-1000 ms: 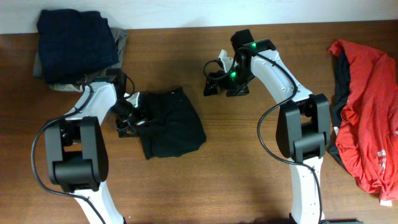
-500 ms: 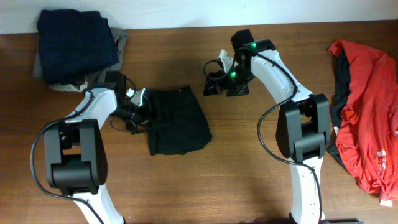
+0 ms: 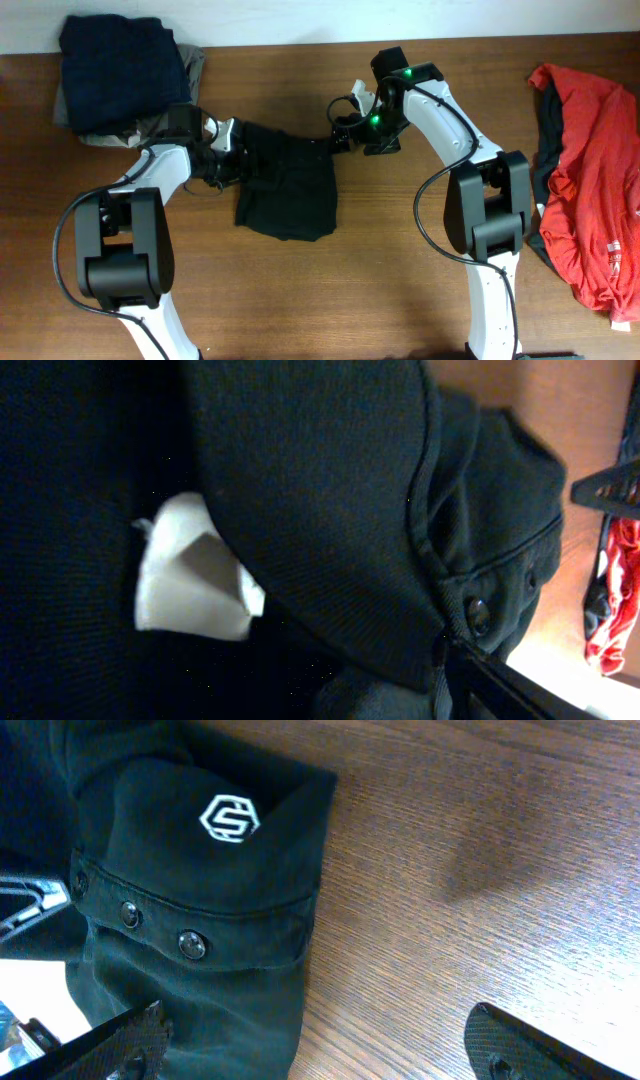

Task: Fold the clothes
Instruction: 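Lift the black bundle with the left gripper toward the back-left stack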

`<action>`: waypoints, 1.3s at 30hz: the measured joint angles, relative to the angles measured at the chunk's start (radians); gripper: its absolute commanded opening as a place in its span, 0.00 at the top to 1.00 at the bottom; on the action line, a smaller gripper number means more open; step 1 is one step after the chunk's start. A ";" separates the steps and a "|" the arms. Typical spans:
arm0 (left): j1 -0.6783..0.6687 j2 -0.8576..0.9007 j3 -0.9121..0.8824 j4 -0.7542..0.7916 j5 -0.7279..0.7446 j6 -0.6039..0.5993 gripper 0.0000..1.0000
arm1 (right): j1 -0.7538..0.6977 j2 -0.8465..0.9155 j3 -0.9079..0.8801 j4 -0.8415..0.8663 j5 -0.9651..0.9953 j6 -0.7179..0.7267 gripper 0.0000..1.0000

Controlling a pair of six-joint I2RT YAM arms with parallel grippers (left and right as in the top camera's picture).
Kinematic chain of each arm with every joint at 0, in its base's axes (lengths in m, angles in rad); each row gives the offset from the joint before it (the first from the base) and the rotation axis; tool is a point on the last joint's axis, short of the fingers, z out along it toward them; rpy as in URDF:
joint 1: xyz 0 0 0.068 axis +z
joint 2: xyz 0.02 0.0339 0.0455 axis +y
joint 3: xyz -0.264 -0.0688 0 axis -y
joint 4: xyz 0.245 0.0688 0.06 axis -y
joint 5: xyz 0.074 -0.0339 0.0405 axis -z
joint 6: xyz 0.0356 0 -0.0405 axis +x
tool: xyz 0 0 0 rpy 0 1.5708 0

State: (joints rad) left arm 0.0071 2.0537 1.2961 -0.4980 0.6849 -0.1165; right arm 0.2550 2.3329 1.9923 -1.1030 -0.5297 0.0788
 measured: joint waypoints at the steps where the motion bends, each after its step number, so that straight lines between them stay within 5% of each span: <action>1: 0.000 0.000 0.000 0.015 0.005 0.001 0.20 | 0.000 0.000 0.000 -0.001 0.000 0.000 0.01; 16: -0.030 0.073 0.003 0.029 0.202 0.013 0.31 | 0.000 0.000 0.000 -0.004 -0.009 0.003 0.01; 20: -0.064 0.082 0.003 0.035 0.204 0.013 0.73 | 0.000 0.000 0.000 -0.004 -0.018 0.004 0.01; 24: -0.074 0.096 0.003 0.040 0.206 0.017 0.99 | 0.000 0.000 0.000 -0.004 -0.022 0.003 0.01; 39: -0.074 0.101 0.112 0.037 0.121 0.149 1.00 | 0.000 0.000 0.000 -0.004 -0.022 0.004 0.01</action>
State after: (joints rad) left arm -0.0666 2.1551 1.4078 -0.4610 0.8059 0.0322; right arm 0.2550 2.3329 1.9923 -1.1072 -0.5514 0.0830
